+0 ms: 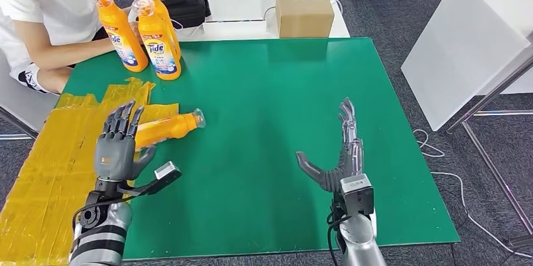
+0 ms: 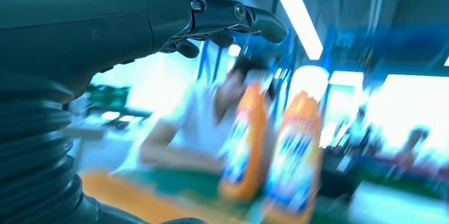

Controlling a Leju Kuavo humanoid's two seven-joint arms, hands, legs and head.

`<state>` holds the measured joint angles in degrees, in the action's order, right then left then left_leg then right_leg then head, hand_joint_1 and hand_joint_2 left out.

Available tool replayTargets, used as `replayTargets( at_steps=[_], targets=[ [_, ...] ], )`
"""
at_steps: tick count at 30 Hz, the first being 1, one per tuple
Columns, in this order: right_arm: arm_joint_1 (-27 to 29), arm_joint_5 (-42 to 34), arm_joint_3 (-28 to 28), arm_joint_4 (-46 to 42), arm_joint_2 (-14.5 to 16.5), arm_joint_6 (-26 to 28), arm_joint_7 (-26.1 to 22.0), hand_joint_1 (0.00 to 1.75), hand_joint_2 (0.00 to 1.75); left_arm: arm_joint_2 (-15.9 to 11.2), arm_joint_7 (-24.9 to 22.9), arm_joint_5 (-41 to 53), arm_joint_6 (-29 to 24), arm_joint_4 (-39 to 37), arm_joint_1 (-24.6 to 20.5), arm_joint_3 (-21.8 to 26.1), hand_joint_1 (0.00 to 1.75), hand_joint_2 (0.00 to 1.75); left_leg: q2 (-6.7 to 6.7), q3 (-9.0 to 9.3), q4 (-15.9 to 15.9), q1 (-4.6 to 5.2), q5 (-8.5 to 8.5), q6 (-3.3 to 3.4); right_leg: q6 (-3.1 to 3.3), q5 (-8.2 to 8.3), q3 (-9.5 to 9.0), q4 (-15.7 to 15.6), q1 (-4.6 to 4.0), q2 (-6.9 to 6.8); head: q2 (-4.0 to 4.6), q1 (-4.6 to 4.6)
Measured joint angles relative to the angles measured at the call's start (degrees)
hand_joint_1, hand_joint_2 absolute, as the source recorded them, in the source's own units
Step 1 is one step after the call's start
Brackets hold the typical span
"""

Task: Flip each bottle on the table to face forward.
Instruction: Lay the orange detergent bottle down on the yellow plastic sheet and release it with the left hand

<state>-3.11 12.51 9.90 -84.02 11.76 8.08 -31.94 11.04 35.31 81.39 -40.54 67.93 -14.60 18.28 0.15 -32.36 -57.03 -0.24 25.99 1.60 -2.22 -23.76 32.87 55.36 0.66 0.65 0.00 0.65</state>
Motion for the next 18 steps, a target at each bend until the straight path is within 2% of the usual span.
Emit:
replayTargets(
  at_steps=[3, 6, 11, 18],
  targets=[
    [0.26, 0.21, 0.00, 0.00, 0.03, 0.25, 0.14, 0.00, 1.75, 3.88, 3.99, -1.58, 0.03, 5.67, 0.33, 3.58, 0.00, 1.75, 0.01, 0.01, 0.00, 0.00, 0.01, 0.00, 0.00, 0.00, 0.00, 0.00, 0.00, 0.00, 0.00, 0.00],
    [0.42, 0.31, 0.00, -0.01, 0.05, 0.34, 0.16, 0.00, 1.75, 5.74, 4.40, -2.38, 0.09, 8.81, 0.58, 5.19, 0.00, 1.75, 0.02, 0.02, 0.00, 0.00, 0.00, 0.00, 0.00, 0.00, 0.00, 0.00, -0.02, 0.00, 0.00, 0.02],
    [0.83, 0.78, -0.01, -0.17, 0.07, 0.70, 0.61, 0.00, 1.75, 7.31, 4.48, -6.16, 0.11, 15.19, 1.91, 5.27, 0.00, 1.75, 0.00, 0.03, 0.00, -0.02, 0.00, -0.01, 0.00, 0.00, 0.00, 0.00, -0.05, 0.01, 0.00, 0.02],
    [1.67, 1.46, -0.03, -0.92, 0.26, 1.04, 0.91, 0.00, 1.75, 7.80, 4.52, -12.30, 0.25, 20.93, 3.97, 2.92, 0.00, 1.75, 0.01, 0.03, 0.01, -0.01, 0.00, -0.01, 0.00, 0.00, 0.00, 0.00, -0.02, 0.00, 0.00, 0.02]
  ],
)
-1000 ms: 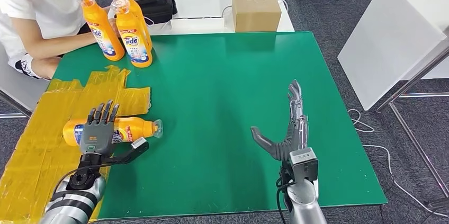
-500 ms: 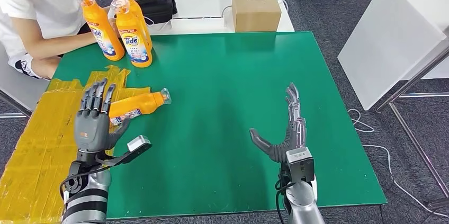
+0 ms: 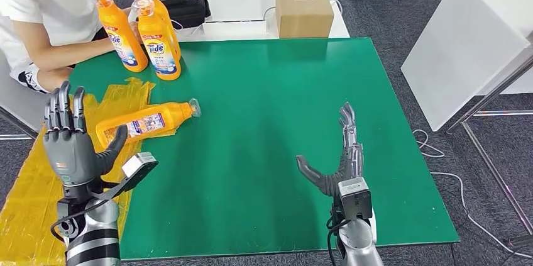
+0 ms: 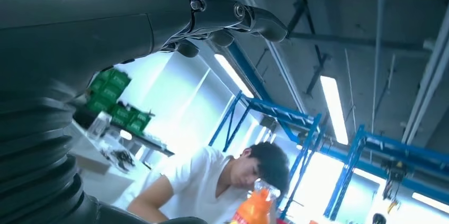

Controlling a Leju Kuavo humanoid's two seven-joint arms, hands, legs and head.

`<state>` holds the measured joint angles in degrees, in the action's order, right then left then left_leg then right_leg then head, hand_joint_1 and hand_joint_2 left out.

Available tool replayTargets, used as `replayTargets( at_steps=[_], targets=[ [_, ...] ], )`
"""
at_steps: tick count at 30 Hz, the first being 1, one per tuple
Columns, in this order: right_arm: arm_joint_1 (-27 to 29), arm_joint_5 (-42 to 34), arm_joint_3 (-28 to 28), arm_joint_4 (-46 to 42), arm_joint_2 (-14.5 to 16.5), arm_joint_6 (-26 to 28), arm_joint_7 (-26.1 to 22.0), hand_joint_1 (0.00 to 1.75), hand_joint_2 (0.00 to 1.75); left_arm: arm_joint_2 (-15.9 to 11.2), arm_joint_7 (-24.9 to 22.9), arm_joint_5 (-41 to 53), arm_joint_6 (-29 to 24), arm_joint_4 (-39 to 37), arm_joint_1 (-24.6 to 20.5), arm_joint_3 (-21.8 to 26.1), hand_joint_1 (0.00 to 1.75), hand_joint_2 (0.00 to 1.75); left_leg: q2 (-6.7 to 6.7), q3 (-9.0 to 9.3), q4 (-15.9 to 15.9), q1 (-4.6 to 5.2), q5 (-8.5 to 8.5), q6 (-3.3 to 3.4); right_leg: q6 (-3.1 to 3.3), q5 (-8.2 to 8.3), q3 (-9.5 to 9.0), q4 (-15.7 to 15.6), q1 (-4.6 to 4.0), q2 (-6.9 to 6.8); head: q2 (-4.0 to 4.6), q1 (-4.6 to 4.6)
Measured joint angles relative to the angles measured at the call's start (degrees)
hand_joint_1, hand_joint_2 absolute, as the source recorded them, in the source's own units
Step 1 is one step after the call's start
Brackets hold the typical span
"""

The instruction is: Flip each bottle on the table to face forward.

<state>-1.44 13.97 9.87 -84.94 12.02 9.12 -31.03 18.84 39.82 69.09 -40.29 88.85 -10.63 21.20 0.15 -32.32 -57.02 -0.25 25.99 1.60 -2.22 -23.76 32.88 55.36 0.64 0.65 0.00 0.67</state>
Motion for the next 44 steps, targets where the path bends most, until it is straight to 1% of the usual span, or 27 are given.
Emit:
replayTargets(
  at_steps=[2, 3, 4, 5, 6, 8, 9, 10, 12, 13, 15, 18, 20, 28, 34, 44],
  targets=[
    [0.42, 0.59, -0.02, -0.63, 0.15, 0.10, 0.34, 0.00, 1.75, 0.19, -0.21, -5.68, 0.56, 0.52, 1.16, -2.31, 0.00, 1.75, 0.00, 0.00, 0.00, 0.02, 0.00, 0.00, 0.00, 0.00, 0.00, -0.01, 0.02, -0.01, 0.00, -0.01],
    [0.73, 1.01, -0.05, -1.10, 0.26, 0.11, 0.54, 0.00, 1.75, 0.21, -0.90, -10.49, 1.72, 0.50, 1.93, -4.14, 0.00, 1.75, 0.00, 0.00, -0.01, 0.04, 0.01, 0.01, 0.00, 0.00, 0.00, -0.01, 0.04, -0.02, 0.00, -0.01],
    [1.16, 1.49, -0.13, -1.73, 0.37, -0.01, 0.70, 0.00, 1.75, 0.09, -2.21, -17.12, 4.09, 0.44, 2.89, -6.46, 0.00, 1.75, 0.01, 0.00, -0.01, 0.05, 0.01, 0.01, -0.01, 0.00, 0.00, -0.02, 0.05, -0.02, 0.00, -0.01],
    [1.78, 2.06, -0.32, -2.55, 0.49, -0.36, 0.80, 0.00, 1.75, -0.18, -4.21, -25.79, 8.36, 0.55, 4.05, -9.21, 0.00, 1.75, 0.01, 0.00, -0.01, 0.06, 0.02, 0.02, -0.01, 0.00, 0.00, -0.02, 0.07, -0.02, 0.00, 0.00],
    [2.58, 2.62, -0.62, -3.53, 0.63, -0.96, 0.84, 0.00, 1.75, -0.54, -6.58, -35.59, 14.20, 0.90, 5.41, -11.98, 0.00, 1.75, 0.01, -0.02, -0.01, 0.07, 0.02, 0.02, -0.01, -0.01, 0.00, -0.02, 0.08, -0.02, 0.00, 0.01],
    [4.41, 3.57, -1.53, -5.63, 1.02, -2.62, 0.83, 0.00, 1.75, -1.31, -9.94, -53.78, 27.76, 2.24, 8.49, -16.53, 0.00, 1.75, 0.01, -0.06, 0.00, 0.07, 0.03, 0.02, -0.01, -0.01, 0.03, -0.02, 0.08, -0.02, 0.00, 0.01],
    [5.26, 3.92, -2.01, -6.55, 1.25, -3.44, 0.79, 0.00, 1.75, -1.62, -10.84, -59.71, 33.21, 2.95, 9.97, -18.12, 0.00, 1.75, 0.01, -0.08, 0.00, 0.07, 0.04, 0.01, -0.01, -0.01, 0.05, -0.02, 0.08, -0.02, 0.00, 0.00],
    [6.00, 4.22, -2.48, -7.42, 1.48, -4.23, 0.71, 0.00, 1.75, -1.95, -11.50, -63.50, 37.72, 3.60, 11.33, -19.44, 0.00, 1.75, 0.01, -0.09, 0.00, 0.07, 0.05, 0.01, -0.01, -0.02, 0.07, -0.02, 0.08, -0.01, 0.00, 0.00],
    [7.27, 4.60, -3.27, -8.91, 1.97, -5.57, 0.43, 0.00, 1.75, -2.56, -12.98, -66.47, 43.97, 4.64, 13.78, -21.13, 0.00, 1.75, 0.00, -0.08, 0.01, 0.07, 0.07, 0.00, -0.01, -0.02, 0.08, -0.02, 0.07, -0.01, 0.00, 0.01],
    [7.89, 4.75, -3.62, -9.66, 2.22, -6.09, 0.25, 0.00, 1.75, -2.85, -13.55, -67.11, 46.36, 5.10, 15.07, -21.73, 0.00, 1.75, -0.01, -0.08, 0.01, 0.07, 0.08, -0.01, 0.00, -0.03, 0.08, -0.03, 0.07, 0.00, 0.00, 0.01],
    [9.08, 4.99, -4.16, -11.03, 2.68, -6.75, 0.01, 0.00, 1.75, -3.27, -13.98, -67.81, 49.19, 5.91, 17.58, -22.81, 0.00, 1.75, -0.01, -0.08, 0.02, 0.07, 0.08, -0.01, 0.00, -0.04, 0.09, -0.03, 0.05, 0.00, 0.00, 0.01],
    [10.33, 5.28, -4.76, -12.46, 3.17, -7.18, -0.05, 0.00, 1.75, -3.74, -14.20, -67.75, 50.87, 7.06, 20.35, -24.70, 0.00, 1.75, 0.00, -0.08, 0.02, 0.06, 0.08, -0.01, 0.01, -0.04, 0.08, -0.03, 0.03, -0.01, 0.00, 0.01],
    [10.81, 5.38, -5.03, -12.96, 3.35, -7.22, -0.05, 0.00, 1.75, -3.98, -14.44, -67.15, 51.10, 7.70, 21.35, -26.04, 0.00, 1.75, 0.00, -0.07, 0.02, 0.05, 0.08, -0.01, 0.01, -0.04, 0.06, -0.03, 0.04, -0.01, 0.00, 0.00],
    [11.64, 3.23, -6.18, -13.99, 4.09, -8.06, 0.21, 0.00, 1.75, -5.13, -15.82, -66.44, 50.75, 8.61, 22.84, -29.78, 0.00, 1.75, 0.01, -0.01, 0.02, 0.06, 0.06, -0.01, 0.01, -0.03, 0.00, -0.03, 0.05, -0.01, 0.00, 0.00],
    [11.66, 2.72, -6.87, -14.05, 4.23, -9.47, 0.92, 0.00, 1.75, -5.85, -16.08, -66.53, 50.30, 8.61, 22.91, -30.62, 0.00, 1.75, 0.01, -0.01, 0.02, 0.05, 0.06, -0.01, 0.01, -0.03, 0.01, -0.03, 0.04, -0.01, 0.00, 0.01],
    [11.66, 2.76, -7.16, -14.05, 4.26, -9.70, 0.99, 0.00, 1.75, -6.45, -16.13, -66.79, 50.22, 8.61, 22.90, -30.64, 0.00, 1.75, 0.01, -0.01, 0.02, 0.05, 0.06, -0.01, 0.01, -0.03, 0.01, -0.03, 0.05, -0.01, 0.00, 0.00]
  ],
)
